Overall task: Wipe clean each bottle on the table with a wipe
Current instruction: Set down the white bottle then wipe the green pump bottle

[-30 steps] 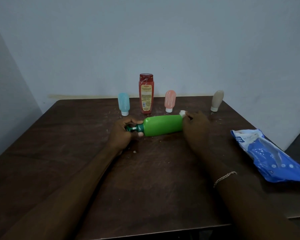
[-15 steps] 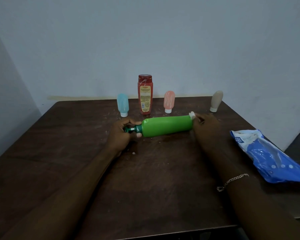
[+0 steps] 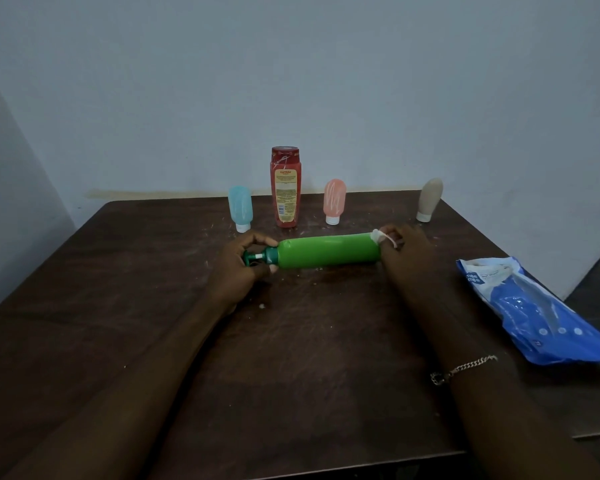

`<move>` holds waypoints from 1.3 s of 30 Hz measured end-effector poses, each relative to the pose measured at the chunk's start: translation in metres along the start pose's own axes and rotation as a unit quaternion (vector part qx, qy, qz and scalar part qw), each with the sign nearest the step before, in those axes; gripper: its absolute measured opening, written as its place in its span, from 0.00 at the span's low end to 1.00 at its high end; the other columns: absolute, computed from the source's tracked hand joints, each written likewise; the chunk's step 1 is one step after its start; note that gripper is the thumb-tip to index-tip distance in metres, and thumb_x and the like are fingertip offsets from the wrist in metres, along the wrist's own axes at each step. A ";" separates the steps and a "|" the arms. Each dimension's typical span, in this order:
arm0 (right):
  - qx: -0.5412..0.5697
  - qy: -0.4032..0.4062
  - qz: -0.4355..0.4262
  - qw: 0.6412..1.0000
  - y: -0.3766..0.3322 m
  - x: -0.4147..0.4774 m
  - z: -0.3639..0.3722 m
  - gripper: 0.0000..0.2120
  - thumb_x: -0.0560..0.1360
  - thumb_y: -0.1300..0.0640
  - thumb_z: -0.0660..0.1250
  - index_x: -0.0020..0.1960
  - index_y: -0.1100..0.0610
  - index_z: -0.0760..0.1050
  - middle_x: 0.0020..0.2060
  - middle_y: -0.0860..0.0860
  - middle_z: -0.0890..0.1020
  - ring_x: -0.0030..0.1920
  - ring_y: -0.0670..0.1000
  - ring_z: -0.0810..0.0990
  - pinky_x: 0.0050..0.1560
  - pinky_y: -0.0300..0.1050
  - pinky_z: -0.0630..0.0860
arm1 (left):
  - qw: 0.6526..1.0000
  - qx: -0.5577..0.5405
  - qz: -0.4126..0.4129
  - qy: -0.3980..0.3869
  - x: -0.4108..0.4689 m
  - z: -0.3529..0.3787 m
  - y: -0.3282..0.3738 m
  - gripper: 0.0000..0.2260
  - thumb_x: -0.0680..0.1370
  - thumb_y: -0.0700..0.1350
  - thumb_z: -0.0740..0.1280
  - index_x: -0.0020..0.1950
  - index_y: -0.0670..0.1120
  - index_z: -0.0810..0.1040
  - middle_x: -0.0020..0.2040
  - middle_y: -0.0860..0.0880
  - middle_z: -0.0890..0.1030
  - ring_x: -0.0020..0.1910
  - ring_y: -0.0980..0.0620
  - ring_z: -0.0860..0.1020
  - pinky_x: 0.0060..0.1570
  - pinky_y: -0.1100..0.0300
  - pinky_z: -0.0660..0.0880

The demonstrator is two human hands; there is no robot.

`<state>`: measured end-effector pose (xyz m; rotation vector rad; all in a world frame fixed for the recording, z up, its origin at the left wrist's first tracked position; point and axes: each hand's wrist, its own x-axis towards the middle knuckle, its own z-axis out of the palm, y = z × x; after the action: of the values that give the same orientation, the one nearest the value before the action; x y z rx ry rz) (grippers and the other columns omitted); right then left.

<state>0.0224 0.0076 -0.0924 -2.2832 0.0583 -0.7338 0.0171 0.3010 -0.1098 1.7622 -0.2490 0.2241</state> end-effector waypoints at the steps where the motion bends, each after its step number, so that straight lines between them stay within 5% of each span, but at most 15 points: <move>1: -0.003 -0.008 0.004 1.000 0.000 -0.001 0.000 0.08 0.76 0.58 0.66 0.55 0.54 0.79 0.49 0.52 0.77 0.48 0.50 0.75 0.45 0.41 0.65 | 1.000 -0.004 -0.003 -0.002 0.000 0.000 0.000 0.17 0.70 0.31 0.75 0.53 0.47 0.81 0.54 0.54 0.82 0.54 0.48 0.81 0.52 0.42 0.82; 8: 0.001 -0.037 0.011 0.999 0.002 -0.009 -0.002 0.05 0.72 0.59 0.71 0.46 0.58 0.82 0.43 0.53 0.80 0.45 0.51 0.78 0.46 0.46 0.74 | 0.998 0.031 -0.059 -0.010 -0.002 0.002 0.006 0.17 0.71 0.47 0.78 0.59 0.51 0.84 0.55 0.54 0.84 0.53 0.54 0.82 0.56 0.48 0.81; 13: 0.028 0.003 0.042 0.999 0.004 -0.011 0.010 0.02 0.72 0.58 0.72 0.44 0.55 0.82 0.39 0.50 0.82 0.41 0.48 0.80 0.47 0.51 0.78 | 0.997 0.037 -0.062 -0.012 -0.001 0.002 0.007 0.19 0.71 0.42 0.77 0.62 0.51 0.83 0.56 0.53 0.85 0.52 0.57 0.83 0.55 0.53 0.81; 19: -0.011 0.008 0.046 0.999 0.004 -0.005 0.000 0.14 0.75 0.58 0.64 0.58 0.51 0.82 0.50 0.51 0.83 0.49 0.49 0.79 0.54 0.46 0.75 | 0.998 0.054 -0.029 0.011 -0.005 0.004 0.010 0.21 0.70 0.38 0.78 0.60 0.52 0.83 0.57 0.55 0.84 0.54 0.59 0.82 0.58 0.56 0.80; 24: -0.063 -0.028 0.008 0.998 -0.004 -0.005 -0.001 0.15 0.78 0.58 0.64 0.63 0.54 0.80 0.54 0.56 0.78 0.51 0.54 0.78 0.53 0.44 0.71 | 0.996 0.079 -0.019 0.028 -0.002 0.002 0.004 0.20 0.68 0.38 0.79 0.56 0.54 0.84 0.56 0.56 0.84 0.56 0.56 0.81 0.60 0.48 0.78; 33: -0.106 -0.032 -0.018 0.994 -0.010 0.000 0.001 0.14 0.80 0.53 0.62 0.64 0.52 0.78 0.54 0.55 0.78 0.50 0.52 0.78 0.45 0.38 0.66 | 0.993 0.108 0.029 0.045 0.001 0.002 0.004 0.19 0.69 0.34 0.78 0.55 0.53 0.83 0.55 0.56 0.82 0.56 0.55 0.80 0.60 0.49 0.78; 37: -0.101 -0.060 -0.066 0.991 -0.009 -0.008 0.009 0.12 0.78 0.52 0.65 0.58 0.54 0.82 0.47 0.54 0.77 0.44 0.52 0.77 0.47 0.48 0.76 | 0.991 0.110 0.031 0.066 0.002 0.000 -0.001 0.19 0.69 0.35 0.78 0.55 0.52 0.84 0.55 0.54 0.82 0.56 0.55 0.80 0.60 0.49 0.79; 39: -0.111 -0.064 -0.041 0.991 -0.002 -0.006 0.002 0.13 0.79 0.52 0.65 0.59 0.55 0.82 0.48 0.55 0.80 0.45 0.51 0.77 0.47 0.43 0.71 | 0.992 0.108 0.034 0.065 0.002 0.000 -0.001 0.19 0.69 0.35 0.78 0.55 0.53 0.83 0.55 0.54 0.82 0.56 0.55 0.80 0.59 0.48 0.79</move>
<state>0.0185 0.0122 -0.0951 -2.5534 -0.0159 -0.6467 0.0191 0.3009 -0.1100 1.9451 -0.1963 0.4256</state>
